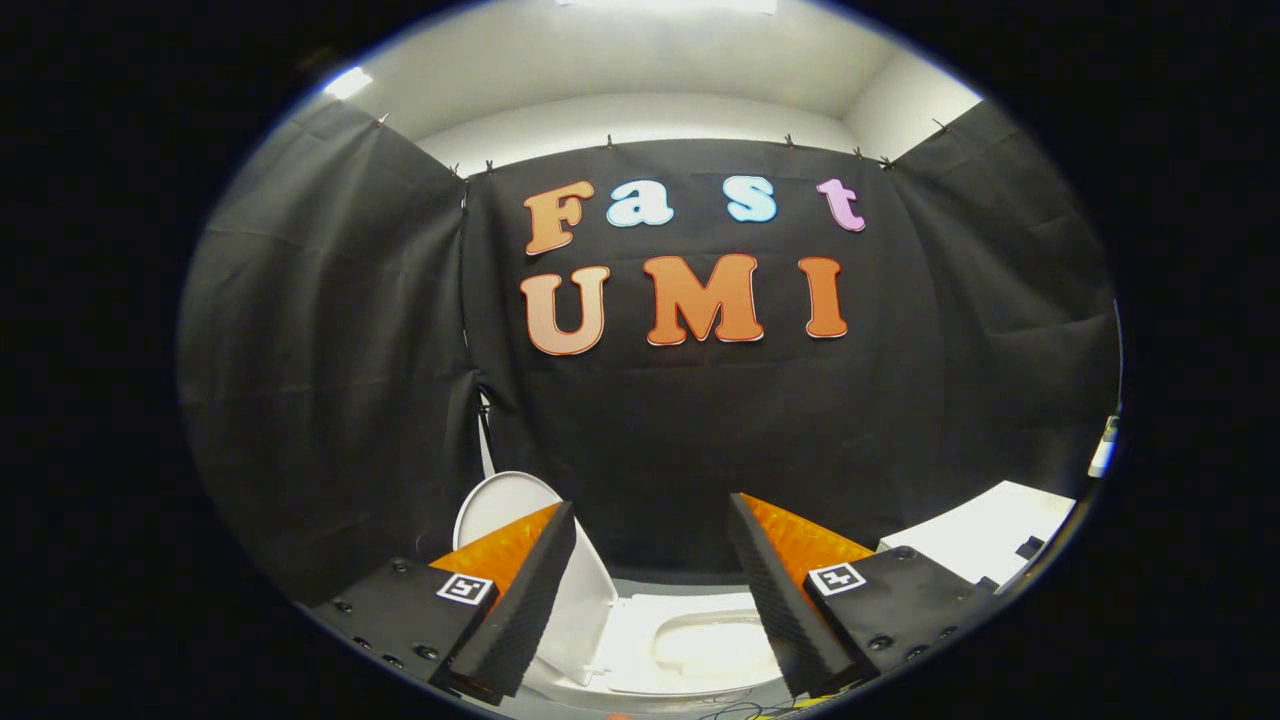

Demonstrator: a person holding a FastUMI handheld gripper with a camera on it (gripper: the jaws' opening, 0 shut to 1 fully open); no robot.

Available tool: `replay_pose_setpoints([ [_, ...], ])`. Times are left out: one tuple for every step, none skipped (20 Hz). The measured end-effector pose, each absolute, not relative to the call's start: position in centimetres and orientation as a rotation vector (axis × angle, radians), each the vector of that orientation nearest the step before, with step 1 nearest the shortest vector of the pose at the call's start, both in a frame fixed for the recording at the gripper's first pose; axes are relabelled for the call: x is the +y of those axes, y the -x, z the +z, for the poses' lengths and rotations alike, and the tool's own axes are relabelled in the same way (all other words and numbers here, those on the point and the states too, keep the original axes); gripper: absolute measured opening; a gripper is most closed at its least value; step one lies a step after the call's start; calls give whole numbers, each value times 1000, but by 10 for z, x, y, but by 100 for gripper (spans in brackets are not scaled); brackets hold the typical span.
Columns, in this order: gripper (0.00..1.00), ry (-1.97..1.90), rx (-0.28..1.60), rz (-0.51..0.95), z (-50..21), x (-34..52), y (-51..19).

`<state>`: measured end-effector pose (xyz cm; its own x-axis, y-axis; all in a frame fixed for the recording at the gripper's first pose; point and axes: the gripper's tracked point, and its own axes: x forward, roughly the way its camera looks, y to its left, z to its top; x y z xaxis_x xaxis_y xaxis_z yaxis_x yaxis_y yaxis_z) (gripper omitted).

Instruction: Open the toilet lid.

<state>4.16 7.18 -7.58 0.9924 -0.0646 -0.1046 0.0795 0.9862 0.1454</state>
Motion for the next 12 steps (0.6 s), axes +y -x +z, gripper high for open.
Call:
replay_pose_setpoints([
  [99,-154,97,-69,-75,73,-42],
  [99,-158,94,-70,-74,72,-43],
  [99,-160,91,-70,-73,72,-41],
  [99,-161,89,-69,-72,73,-41],
  [99,-160,86,-67,-70,72,-42],
  [99,-161,82,-66,-68,73,-43],
  [99,-162,78,-64,-67,73,-43],
  [99,-161,78,-65,-67,73,-43],
  [99,-159,80,-66,-68,72,-44],
  [99,-157,84,-65,-68,72,-44],
  [99,-156,87,-63,-68,73,-44],
  [99,-155,89,-60,-68,73,-46],
])
